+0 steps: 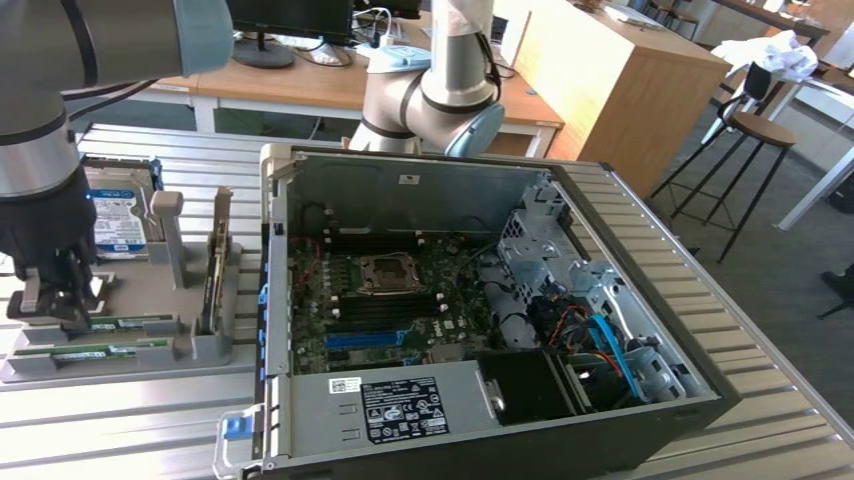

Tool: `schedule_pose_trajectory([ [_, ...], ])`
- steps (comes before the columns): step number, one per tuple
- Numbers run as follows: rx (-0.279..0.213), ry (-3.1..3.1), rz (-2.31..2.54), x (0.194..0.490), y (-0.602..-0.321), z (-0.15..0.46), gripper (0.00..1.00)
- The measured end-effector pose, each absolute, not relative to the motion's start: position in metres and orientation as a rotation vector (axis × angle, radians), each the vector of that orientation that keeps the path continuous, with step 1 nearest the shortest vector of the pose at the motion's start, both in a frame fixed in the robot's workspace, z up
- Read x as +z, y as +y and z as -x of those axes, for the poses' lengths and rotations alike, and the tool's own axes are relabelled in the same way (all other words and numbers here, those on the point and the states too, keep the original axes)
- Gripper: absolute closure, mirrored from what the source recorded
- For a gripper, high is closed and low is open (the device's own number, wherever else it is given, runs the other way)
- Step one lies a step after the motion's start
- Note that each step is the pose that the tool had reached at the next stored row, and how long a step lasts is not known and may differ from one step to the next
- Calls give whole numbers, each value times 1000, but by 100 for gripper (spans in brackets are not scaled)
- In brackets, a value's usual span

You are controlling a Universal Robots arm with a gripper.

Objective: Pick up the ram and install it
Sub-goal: 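Pick up the ram and move it above insertion slot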

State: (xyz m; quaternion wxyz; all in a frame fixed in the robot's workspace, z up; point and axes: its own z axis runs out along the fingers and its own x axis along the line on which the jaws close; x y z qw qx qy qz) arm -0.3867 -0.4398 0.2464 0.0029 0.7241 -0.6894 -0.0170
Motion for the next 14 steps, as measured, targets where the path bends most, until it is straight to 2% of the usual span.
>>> schedule_pose_trajectory([
  [14,-53,-2162,-2271,232,-440,387,70],
])
